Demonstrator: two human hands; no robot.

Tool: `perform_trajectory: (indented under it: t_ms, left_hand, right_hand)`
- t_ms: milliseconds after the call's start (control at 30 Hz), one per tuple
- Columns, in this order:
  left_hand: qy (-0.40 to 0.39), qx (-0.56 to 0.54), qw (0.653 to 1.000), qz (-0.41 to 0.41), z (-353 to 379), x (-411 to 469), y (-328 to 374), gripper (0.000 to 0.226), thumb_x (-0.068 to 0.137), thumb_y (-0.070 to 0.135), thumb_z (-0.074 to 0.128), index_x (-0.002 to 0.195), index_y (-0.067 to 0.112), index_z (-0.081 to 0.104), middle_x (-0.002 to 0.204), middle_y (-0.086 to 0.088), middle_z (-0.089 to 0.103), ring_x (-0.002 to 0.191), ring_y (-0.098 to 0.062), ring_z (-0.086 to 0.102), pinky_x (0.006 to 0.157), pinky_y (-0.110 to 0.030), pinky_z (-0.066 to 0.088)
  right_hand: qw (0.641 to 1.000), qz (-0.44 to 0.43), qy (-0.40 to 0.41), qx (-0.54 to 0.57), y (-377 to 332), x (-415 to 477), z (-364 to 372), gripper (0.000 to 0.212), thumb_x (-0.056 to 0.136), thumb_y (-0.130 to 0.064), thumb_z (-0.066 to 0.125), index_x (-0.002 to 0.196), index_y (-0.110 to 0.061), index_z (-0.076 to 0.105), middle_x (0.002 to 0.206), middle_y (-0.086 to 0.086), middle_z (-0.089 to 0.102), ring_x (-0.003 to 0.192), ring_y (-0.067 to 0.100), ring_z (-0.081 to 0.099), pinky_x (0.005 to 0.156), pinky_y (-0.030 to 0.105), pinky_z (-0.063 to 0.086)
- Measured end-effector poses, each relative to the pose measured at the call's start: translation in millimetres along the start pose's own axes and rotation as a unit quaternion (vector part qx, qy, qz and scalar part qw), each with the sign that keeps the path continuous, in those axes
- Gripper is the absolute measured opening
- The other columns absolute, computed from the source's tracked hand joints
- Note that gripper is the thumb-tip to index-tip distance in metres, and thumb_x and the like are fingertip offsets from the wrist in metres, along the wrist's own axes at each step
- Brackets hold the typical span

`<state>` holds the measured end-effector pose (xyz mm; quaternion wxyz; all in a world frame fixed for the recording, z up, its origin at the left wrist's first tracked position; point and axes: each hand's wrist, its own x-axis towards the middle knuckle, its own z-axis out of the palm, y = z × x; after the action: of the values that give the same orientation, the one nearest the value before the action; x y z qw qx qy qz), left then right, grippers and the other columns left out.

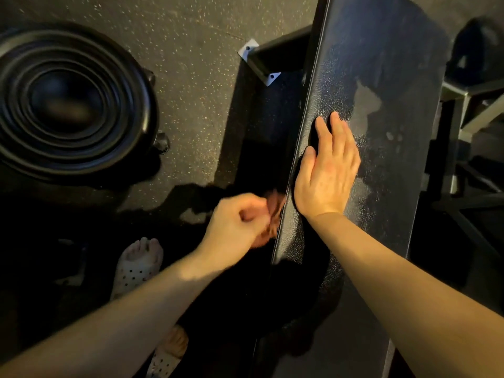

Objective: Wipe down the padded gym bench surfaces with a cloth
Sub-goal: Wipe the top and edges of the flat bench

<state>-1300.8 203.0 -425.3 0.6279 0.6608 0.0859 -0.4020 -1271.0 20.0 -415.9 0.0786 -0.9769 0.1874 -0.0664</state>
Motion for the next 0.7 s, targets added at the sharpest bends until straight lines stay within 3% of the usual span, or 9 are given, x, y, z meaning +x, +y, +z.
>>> perform_trajectory:
  t_ms: [67, 167, 267, 333, 467, 533, 600, 633, 700]
  left_hand:
    - [-0.063, 0.099, 0.993, -0.028, -12.6, -25.4, -19.8, 0.011, 0.079, 0.015, 0.079, 0.088, 0.021, 0.078, 0.076, 0.008, 0.074, 0.072, 0.006, 0.064, 0.076, -0.017, 0.049]
    - [-0.101, 0.159, 0.981, -0.042, -25.9, -17.0, -8.1, 0.019, 0.073, 0.024, 0.079, 0.092, 0.031, 0.077, 0.082, 0.016, 0.075, 0.081, 0.004, 0.069, 0.081, -0.022, 0.052]
    - [-0.023, 0.212, 0.977, -0.01, -21.9, 9.6, 35.4, 0.034, 0.075, 0.027, 0.079, 0.102, 0.035, 0.059, 0.083, 0.008, 0.07, 0.08, -0.011, 0.068, 0.08, -0.039, 0.056]
    - [0.057, 0.245, 0.968, -0.014, -18.9, 31.1, 67.7, 0.042, 0.079, 0.02, 0.08, 0.103, 0.029, 0.047, 0.088, 0.005, 0.066, 0.083, -0.016, 0.065, 0.077, -0.04, 0.054]
    - [0.084, 0.109, 0.99, -0.022, -17.7, 64.1, 119.2, 0.019, 0.081, 0.006, 0.08, 0.089, 0.018, 0.069, 0.073, 0.009, 0.074, 0.067, -0.004, 0.07, 0.063, -0.025, 0.055]
    - [0.053, 0.028, 0.997, -0.051, -20.9, 72.5, 130.8, 0.019, 0.086, -0.001, 0.074, 0.097, 0.014, 0.077, 0.082, 0.006, 0.078, 0.075, -0.003, 0.073, 0.071, -0.021, 0.057]
    - [0.029, 0.043, 0.998, -0.047, -26.2, 76.2, 139.3, 0.029, 0.091, -0.004, 0.067, 0.11, 0.015, 0.078, 0.098, 0.002, 0.078, 0.092, -0.009, 0.073, 0.087, -0.023, 0.057]
    - [0.024, 0.068, 0.997, -0.04, -30.8, 77.3, 141.2, 0.033, 0.092, -0.006, 0.063, 0.114, 0.015, 0.076, 0.102, 0.002, 0.076, 0.093, -0.009, 0.071, 0.088, -0.019, 0.055]
    - [0.003, 0.117, 0.993, -0.031, -38.5, 80.5, 145.4, 0.041, 0.093, -0.014, 0.054, 0.112, 0.016, 0.074, 0.095, 0.003, 0.07, 0.081, -0.001, 0.063, 0.068, -0.006, 0.051]
  right_hand:
    - [1.0, -0.001, -0.004, -0.002, 0.1, -0.3, -0.2, 0.051, 0.104, -0.027, 0.037, 0.153, -0.018, 0.041, 0.165, 0.003, 0.029, 0.154, 0.023, 0.021, 0.123, 0.049, 0.02]
    - [1.0, -0.003, -0.008, -0.004, 0.3, 0.2, -1.2, 0.05, 0.104, -0.027, 0.037, 0.153, -0.018, 0.041, 0.165, 0.004, 0.029, 0.154, 0.024, 0.022, 0.122, 0.05, 0.02]
    - [1.0, -0.003, -0.015, -0.011, 0.0, 0.0, -1.6, 0.051, 0.103, -0.026, 0.038, 0.153, -0.019, 0.04, 0.165, 0.004, 0.029, 0.154, 0.024, 0.022, 0.122, 0.05, 0.02]
    - [1.0, -0.001, -0.017, -0.014, 0.0, 0.0, -1.8, 0.051, 0.103, -0.027, 0.038, 0.154, -0.019, 0.039, 0.165, 0.004, 0.028, 0.154, 0.025, 0.022, 0.123, 0.05, 0.02]
    - [0.999, 0.0, -0.032, -0.017, -0.8, 1.6, -3.9, 0.052, 0.103, -0.027, 0.039, 0.155, -0.019, 0.037, 0.166, 0.005, 0.026, 0.154, 0.026, 0.02, 0.124, 0.05, 0.018]
    - [0.999, 0.004, -0.038, -0.016, -1.6, 1.9, -4.8, 0.053, 0.103, -0.029, 0.037, 0.155, -0.019, 0.036, 0.167, 0.005, 0.025, 0.154, 0.026, 0.019, 0.124, 0.049, 0.017]
    - [0.999, 0.006, -0.046, -0.015, -2.2, 1.3, -6.9, 0.054, 0.102, -0.029, 0.036, 0.155, -0.019, 0.036, 0.167, 0.005, 0.025, 0.155, 0.026, 0.018, 0.125, 0.048, 0.016]
    - [0.999, 0.005, -0.052, -0.008, -3.6, 3.2, -8.0, 0.054, 0.101, -0.029, 0.037, 0.154, -0.019, 0.037, 0.166, 0.005, 0.026, 0.154, 0.027, 0.019, 0.125, 0.048, 0.016]
    - [0.998, 0.013, -0.064, 0.011, -5.4, 7.3, -13.4, 0.053, 0.098, -0.028, 0.041, 0.15, -0.018, 0.042, 0.164, 0.006, 0.031, 0.152, 0.028, 0.024, 0.123, 0.048, 0.019]
